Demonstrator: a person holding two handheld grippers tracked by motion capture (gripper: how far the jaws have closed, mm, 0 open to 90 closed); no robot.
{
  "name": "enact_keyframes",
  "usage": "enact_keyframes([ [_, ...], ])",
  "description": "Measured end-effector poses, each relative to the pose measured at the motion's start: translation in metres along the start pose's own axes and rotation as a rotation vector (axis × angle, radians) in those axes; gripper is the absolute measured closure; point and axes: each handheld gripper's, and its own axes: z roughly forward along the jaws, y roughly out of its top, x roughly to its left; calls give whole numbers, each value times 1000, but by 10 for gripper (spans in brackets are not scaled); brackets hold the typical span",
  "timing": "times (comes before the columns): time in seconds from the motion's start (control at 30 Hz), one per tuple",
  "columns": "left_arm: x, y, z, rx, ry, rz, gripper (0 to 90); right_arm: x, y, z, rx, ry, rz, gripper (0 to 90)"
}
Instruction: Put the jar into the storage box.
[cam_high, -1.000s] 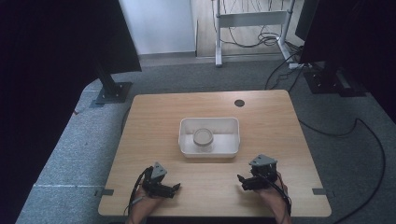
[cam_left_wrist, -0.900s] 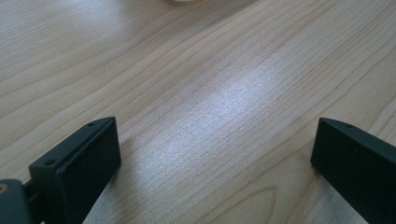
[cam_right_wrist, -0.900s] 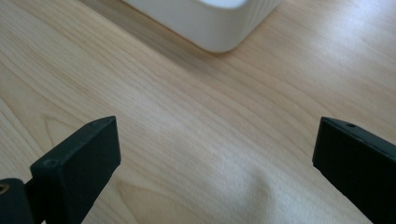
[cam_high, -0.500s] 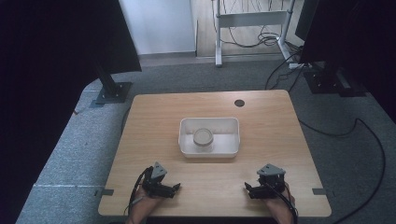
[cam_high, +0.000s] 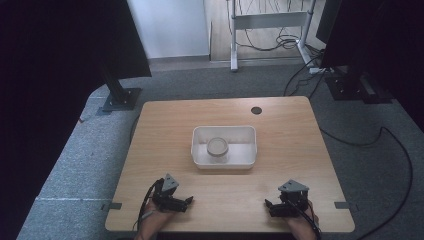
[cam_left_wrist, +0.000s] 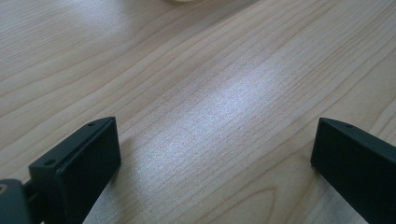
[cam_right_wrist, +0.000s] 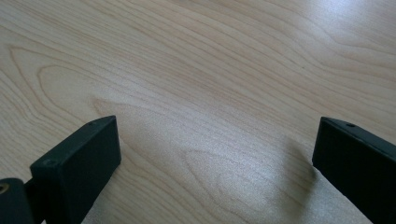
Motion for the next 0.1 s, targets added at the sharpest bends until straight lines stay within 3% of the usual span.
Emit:
enact_keyframes([
  [0.1,0,0,0,0,0,0,13,-1,-2,0,-4,11,21,1],
])
